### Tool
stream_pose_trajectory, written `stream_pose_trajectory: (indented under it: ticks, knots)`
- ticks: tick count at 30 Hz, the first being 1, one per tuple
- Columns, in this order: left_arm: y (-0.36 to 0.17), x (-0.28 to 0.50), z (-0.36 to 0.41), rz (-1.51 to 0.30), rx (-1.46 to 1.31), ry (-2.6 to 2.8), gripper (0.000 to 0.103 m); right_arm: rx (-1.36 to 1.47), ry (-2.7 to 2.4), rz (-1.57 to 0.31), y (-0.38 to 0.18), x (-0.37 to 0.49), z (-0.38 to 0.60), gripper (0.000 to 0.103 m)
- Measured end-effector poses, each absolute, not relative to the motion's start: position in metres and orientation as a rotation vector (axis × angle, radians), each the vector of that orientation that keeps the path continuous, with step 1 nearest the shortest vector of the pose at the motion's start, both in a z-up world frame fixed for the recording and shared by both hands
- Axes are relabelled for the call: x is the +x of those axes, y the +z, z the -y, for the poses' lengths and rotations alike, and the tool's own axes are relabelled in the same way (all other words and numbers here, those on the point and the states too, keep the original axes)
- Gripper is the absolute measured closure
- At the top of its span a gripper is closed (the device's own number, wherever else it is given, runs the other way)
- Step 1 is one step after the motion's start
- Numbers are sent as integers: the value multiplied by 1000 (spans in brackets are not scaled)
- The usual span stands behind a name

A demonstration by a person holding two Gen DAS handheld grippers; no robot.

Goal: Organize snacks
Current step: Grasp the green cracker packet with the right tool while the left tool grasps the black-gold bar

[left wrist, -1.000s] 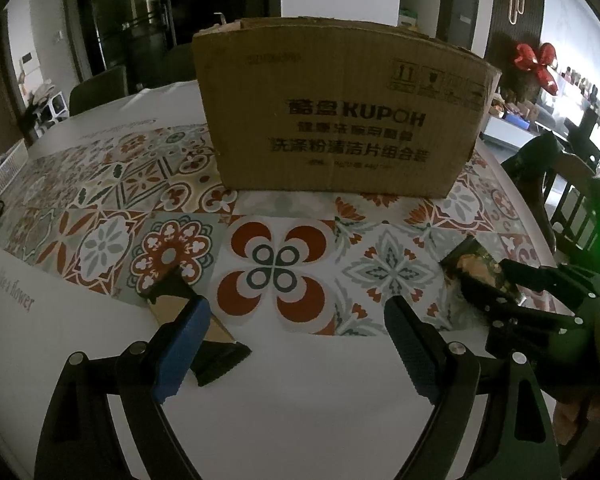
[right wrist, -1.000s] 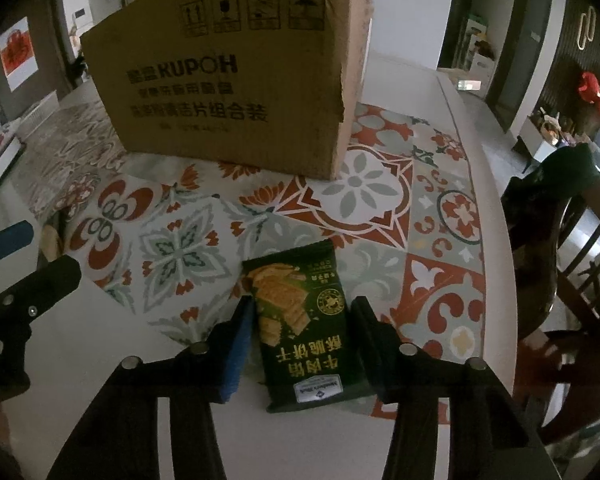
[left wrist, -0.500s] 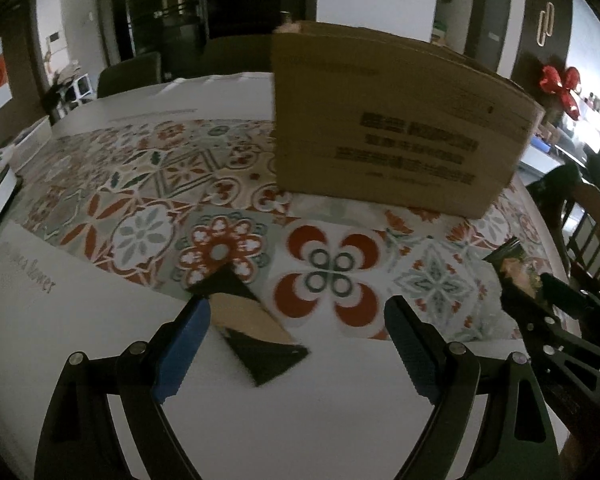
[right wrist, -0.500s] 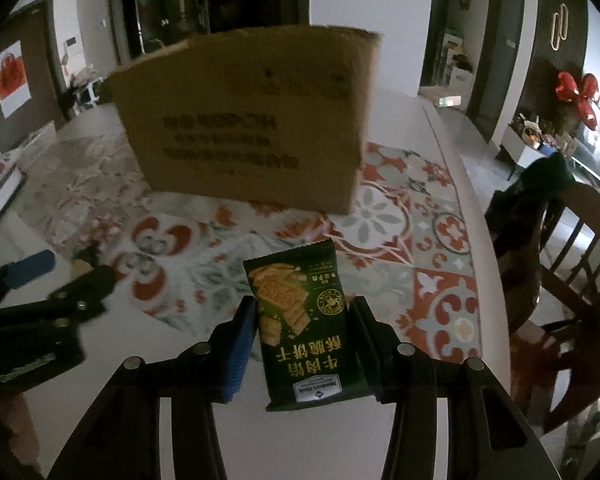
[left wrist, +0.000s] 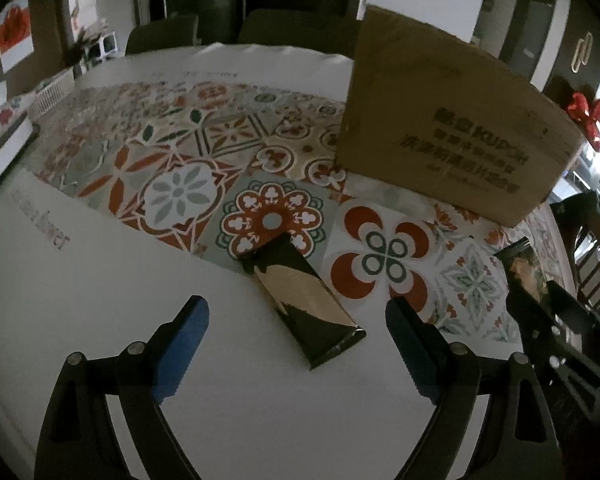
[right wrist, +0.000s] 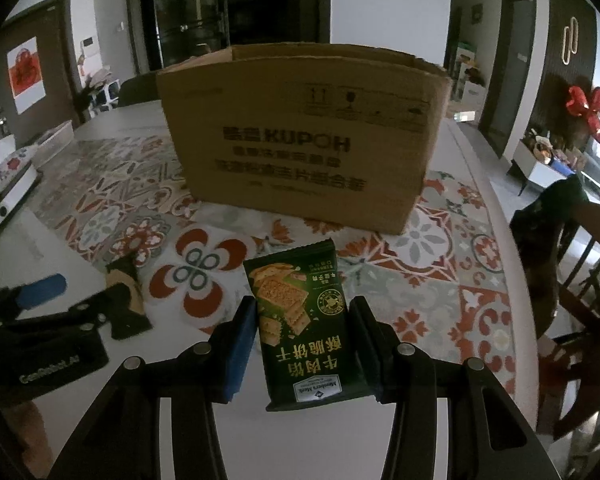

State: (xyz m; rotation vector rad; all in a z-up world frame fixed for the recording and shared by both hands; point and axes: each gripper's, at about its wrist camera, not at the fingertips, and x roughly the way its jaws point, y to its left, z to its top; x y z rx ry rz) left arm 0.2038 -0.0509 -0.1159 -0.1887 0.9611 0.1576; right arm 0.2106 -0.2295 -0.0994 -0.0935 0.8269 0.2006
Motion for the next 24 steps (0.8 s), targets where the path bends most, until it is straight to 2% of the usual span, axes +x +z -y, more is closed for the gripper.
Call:
stream_pose_trajectory:
  ticks: [11,15,18,20,24]
  knots:
    - [-145,223,52,-1028,-212,228,13,-113,192,-831,-111,216,219,55]
    - [-146,224,52,-1003,-177,244,17,-82,208,-838,-114,220,216,55]
    - [-144,222,51,-974,-156,234,33,-69,208,-837,-114,222,213,55]
    - [-142,219,50,-957,-148,226,49,-58,209,-835,-114,222,211,55]
    - [-141,216,47,-944,-127,187,62,-36,211,-837,-113,223,209,55]
